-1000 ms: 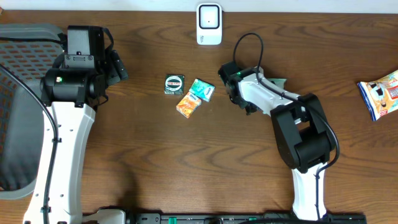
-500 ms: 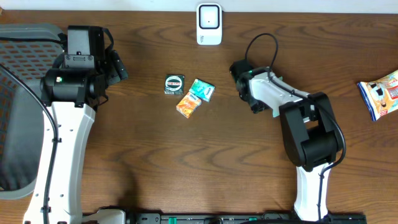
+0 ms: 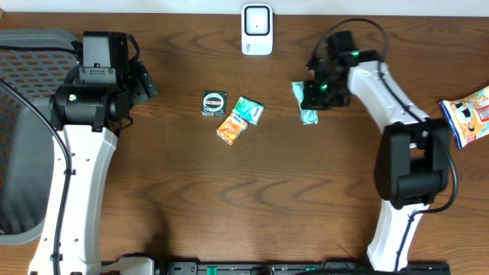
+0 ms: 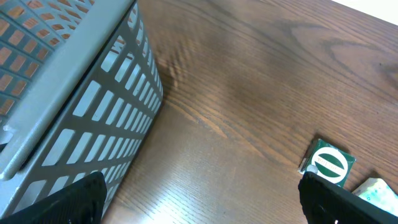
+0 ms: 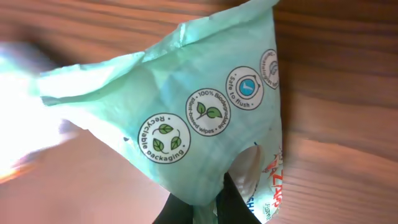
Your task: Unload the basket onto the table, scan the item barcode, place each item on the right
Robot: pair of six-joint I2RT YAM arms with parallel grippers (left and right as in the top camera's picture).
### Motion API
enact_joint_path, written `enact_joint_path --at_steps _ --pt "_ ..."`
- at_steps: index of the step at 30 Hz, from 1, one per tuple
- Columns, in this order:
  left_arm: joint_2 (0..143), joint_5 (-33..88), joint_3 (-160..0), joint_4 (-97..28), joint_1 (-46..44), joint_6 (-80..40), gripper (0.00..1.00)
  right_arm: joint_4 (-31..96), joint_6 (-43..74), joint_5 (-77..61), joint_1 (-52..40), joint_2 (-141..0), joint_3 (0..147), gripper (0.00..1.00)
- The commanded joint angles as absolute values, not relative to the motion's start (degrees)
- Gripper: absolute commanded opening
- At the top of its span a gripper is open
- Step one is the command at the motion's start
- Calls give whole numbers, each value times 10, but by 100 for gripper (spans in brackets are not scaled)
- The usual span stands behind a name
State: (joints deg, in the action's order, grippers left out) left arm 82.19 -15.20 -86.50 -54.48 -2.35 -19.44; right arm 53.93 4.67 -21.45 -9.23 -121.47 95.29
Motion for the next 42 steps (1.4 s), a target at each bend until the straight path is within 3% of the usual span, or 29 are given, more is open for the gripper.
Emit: enact_joint_path --at_steps 1,6,11,19,22,27,32,42 --pt "824 -159 -867 -547 -22 -187 98 536 -20 -547 -45 -1214 943 1" --pt "824 -159 -867 -547 -22 -187 98 485 -30 -716 -12 -1223 873 1" --pt "824 -159 -867 -547 -22 -187 98 421 27 -719 18 -1223 786 1" --pt "824 -159 -867 -547 -22 -187 98 428 73 -480 50 -1223 740 2" --pt "824 -159 -867 -547 -22 -187 98 451 72 -427 62 -1222 757 15" --pt "824 -159 -867 -547 -22 -187 98 529 66 -330 78 -1222 821 20" --pt "824 -159 -867 -547 -22 -187 98 594 30 -290 80 -1222 888 33" --pt "824 -159 -867 -547 -22 -187 98 611 27 -291 46 -1222 893 72"
